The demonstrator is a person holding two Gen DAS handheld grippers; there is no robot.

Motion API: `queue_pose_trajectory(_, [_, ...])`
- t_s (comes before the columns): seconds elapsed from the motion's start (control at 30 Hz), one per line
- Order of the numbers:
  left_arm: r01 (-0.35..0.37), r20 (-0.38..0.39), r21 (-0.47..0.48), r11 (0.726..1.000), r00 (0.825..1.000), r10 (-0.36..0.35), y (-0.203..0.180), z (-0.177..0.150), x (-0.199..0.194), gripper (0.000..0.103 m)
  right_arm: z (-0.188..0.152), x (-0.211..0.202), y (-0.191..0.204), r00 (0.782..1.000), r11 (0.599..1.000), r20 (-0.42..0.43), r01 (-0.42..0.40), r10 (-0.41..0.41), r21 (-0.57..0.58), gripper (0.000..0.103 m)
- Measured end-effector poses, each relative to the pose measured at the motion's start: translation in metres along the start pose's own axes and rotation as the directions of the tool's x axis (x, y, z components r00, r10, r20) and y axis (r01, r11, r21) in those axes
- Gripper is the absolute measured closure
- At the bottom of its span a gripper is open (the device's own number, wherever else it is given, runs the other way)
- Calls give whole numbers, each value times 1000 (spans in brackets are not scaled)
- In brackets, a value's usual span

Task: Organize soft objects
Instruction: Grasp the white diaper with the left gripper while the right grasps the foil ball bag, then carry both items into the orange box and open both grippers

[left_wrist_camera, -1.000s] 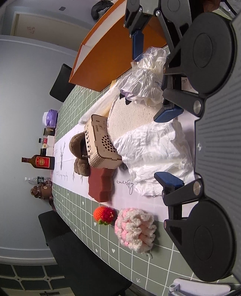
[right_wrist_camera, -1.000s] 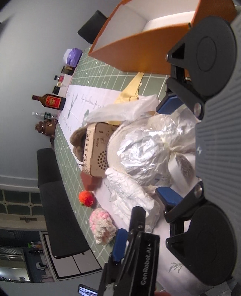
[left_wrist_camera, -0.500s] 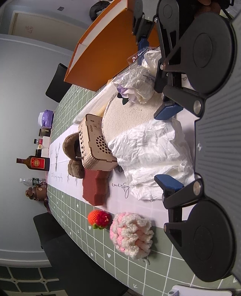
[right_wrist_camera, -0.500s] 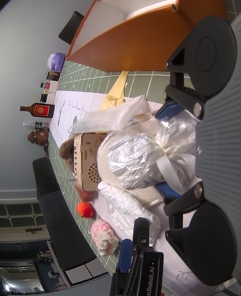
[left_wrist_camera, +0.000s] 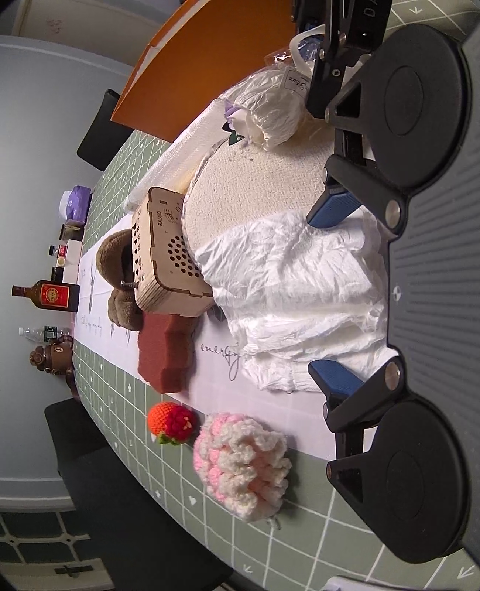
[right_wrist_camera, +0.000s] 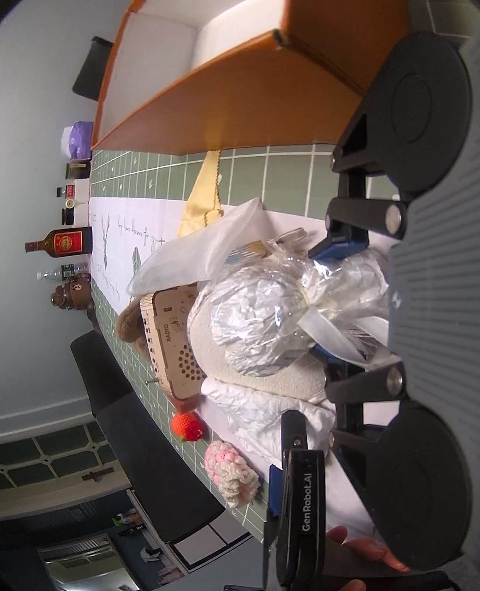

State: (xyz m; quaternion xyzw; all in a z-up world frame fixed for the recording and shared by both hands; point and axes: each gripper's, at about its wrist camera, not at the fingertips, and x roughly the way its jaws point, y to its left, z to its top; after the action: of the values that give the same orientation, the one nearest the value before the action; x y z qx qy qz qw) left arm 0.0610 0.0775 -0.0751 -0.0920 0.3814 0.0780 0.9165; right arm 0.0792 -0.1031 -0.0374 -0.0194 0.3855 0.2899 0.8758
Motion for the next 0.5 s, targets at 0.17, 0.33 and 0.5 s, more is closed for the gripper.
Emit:
queue_pose_trajectory(0.17, [36,4,-50,998,999,-36,8,-2,-3,36,-2,0,-2,1000,1000,4,3,-3,15,57])
queue_pose_trajectory(0.33, [41,8,-59,997,999,-41,9,-2,-5,68,-3,0,1,1000,1000,-1,10,-10,-13,57])
queue_pose_trajectory(0.5, [23,26,-61,998,999,-21,6,0,-9,77,-3,0,1,1000,1000,-1,16,-16,-13,57])
